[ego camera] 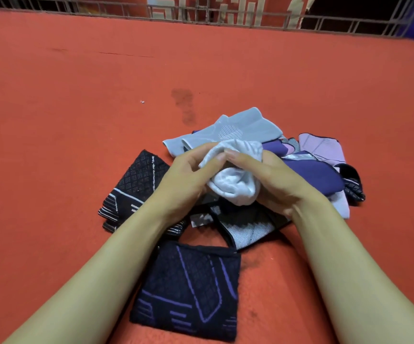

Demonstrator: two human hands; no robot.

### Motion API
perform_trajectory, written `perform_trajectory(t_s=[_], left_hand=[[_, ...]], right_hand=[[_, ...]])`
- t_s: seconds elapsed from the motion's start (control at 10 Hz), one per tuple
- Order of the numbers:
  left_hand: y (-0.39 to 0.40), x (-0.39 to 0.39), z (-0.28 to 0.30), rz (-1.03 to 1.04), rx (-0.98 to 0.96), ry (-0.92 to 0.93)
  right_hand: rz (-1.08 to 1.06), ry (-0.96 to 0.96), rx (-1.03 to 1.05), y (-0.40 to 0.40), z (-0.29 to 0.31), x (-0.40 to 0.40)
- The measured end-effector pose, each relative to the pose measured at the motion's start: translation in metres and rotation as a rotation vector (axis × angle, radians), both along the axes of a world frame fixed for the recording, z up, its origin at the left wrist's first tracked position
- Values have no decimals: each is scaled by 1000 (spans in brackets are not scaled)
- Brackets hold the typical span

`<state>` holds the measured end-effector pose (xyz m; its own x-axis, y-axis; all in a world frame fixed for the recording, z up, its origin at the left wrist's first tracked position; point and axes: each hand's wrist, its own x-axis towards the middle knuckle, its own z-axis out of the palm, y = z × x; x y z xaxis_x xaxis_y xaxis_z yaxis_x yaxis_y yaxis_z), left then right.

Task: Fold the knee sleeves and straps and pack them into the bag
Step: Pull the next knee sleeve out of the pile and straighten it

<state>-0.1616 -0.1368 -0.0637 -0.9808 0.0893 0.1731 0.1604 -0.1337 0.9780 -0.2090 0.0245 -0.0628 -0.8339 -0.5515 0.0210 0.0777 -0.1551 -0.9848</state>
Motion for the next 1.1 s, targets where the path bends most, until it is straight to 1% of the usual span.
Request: perform_trajectory(t_s=[0.1,0.2,0.3,0.4,0.5,0.6,0.7,0.8,0.9,1.0,1.1], left_hand=[[-8,-19,-18,83,118,-52],[-13,-22,-19,49,226,-135],[-18,-26,-22,-63,263,-231],[-23,-29,-24,-155,306,-274],[-27,-29,-25,-255,314,-169],[-29,-28,-27,-283,312,-54],[-27,-29,-26,-182,311,-54],[-28,-31,-26,-153,285,-86],[-29,-31,-25,-155,383,-129],[-32,-29,-20,-135,527,-183],[-35,-30,-23,-158,481,-145]], right_hand=[[-62,36,38,6,3,0],[-176,61,87,13,1,-6],[-229,62,80,14,0,-8],[-262,36,58,11,-3,-12],[-322,-22,-27,9,-2,-15],[-315,-51,-81,13,1,-17],[-346,-32,-26,16,6,-17],[-345,-11,29,21,9,-15],[-351,0,19,27,12,-15],[-315,-76,-103,28,12,-17],[-155,-235,-362,32,11,-14]])
